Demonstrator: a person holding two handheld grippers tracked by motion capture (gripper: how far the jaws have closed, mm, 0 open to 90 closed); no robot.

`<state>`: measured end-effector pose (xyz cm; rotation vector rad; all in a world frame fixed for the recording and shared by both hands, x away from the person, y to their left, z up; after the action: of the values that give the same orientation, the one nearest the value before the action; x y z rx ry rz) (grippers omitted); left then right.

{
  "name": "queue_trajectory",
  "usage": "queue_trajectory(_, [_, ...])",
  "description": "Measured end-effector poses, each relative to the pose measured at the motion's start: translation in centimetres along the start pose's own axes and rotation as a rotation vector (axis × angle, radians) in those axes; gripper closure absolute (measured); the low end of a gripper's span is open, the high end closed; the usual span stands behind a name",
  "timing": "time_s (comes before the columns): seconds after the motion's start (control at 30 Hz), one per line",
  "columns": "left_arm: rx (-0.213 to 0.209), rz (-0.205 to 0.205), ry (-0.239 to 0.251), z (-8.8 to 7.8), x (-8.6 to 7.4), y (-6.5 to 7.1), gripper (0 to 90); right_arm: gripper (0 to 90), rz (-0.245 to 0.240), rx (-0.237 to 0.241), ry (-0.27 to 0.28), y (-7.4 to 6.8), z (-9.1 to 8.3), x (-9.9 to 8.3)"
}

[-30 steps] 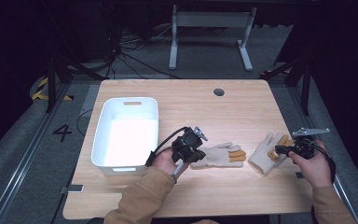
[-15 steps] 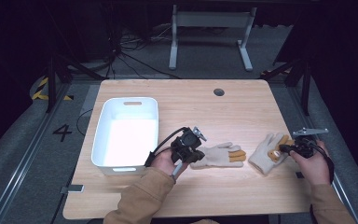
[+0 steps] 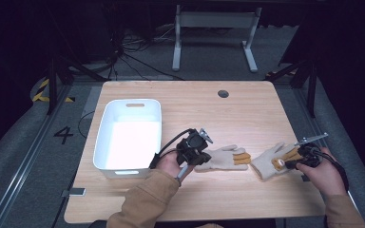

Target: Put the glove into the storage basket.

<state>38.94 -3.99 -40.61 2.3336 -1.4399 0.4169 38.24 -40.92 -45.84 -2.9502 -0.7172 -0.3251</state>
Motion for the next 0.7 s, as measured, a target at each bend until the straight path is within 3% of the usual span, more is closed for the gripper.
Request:
queue_trajectory(0.13, [0.001,0.002,0.001,0.0,0.0,0.0,87.6,85.4,-0.068,-0.026,0.044,-0.1,-0.7,0.1])
queue_trajectory(0.17, [0.0,0.001,0.001,0.0,0.0,0.0,87.6,82.5,-0.108,-0.027,0.062,-0.2,-1.2,0.1])
queue_trajectory(0.27, [0.002,0.001,-0.003,0.0,0.0,0.0,87.5,71.9,-0.168,-0.02,0.108,-0.6,-1.7,0.3])
queue_trajectory(0.33, [0.001,0.002,-0.005,0.0,0.0,0.0,87.5,69.3,-0.172,-0.008,0.115,-0.7,-1.8,0.3])
queue_trajectory(0.37, [0.002,0.003,-0.005,0.0,0.0,0.0,87.5,62.2,-0.196,0.003,0.126,-0.9,-1.8,0.4])
queue_trajectory(0.4, [0.002,0.003,-0.005,0.0,0.0,0.0,87.5,62.2,-0.196,0.003,0.126,-0.9,-1.8,0.4])
queue_trajectory(0.47, [0.001,0.003,-0.007,0.1,0.0,0.0,87.5,53.7,-0.218,0.003,0.128,-1.0,-1.2,0.6])
queue_trajectory(0.7, [0.001,-0.003,-0.003,0.0,-0.1,0.0,87.5,43.3,-0.23,0.017,0.101,-1.4,0.5,1.1])
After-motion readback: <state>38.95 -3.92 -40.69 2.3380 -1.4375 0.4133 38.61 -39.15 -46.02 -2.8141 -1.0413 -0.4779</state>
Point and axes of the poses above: each handheld gripper's, and its own axes: z roughly forward along the jaws, x roughly out of its top, y roughly to its right, the point moved 4 cm from there along z, roughly forward along the jaws, and after that the axes turned 11 degrees about -y, right-handed, at the moved point
